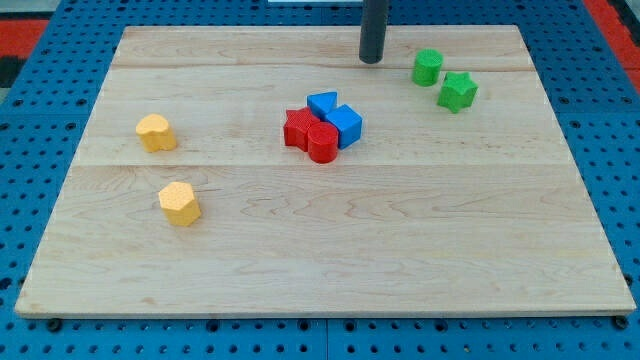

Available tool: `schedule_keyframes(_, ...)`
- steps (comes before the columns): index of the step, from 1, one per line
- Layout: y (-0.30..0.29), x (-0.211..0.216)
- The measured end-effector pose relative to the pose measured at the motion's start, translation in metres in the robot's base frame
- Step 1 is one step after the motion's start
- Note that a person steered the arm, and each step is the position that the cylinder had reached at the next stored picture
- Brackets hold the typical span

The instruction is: Push the green circle into the green star

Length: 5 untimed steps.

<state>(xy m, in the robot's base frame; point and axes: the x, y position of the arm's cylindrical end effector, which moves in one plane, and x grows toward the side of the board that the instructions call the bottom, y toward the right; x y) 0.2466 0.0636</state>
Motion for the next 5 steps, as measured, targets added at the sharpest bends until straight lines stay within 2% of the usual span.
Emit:
schedule_keyframes(1,0.013,-0.010)
schedule_keyframes(2,0.044,0.004)
schedule_keyframes(4,0.062,0.064)
schedule_keyframes(5,0.045,0.055)
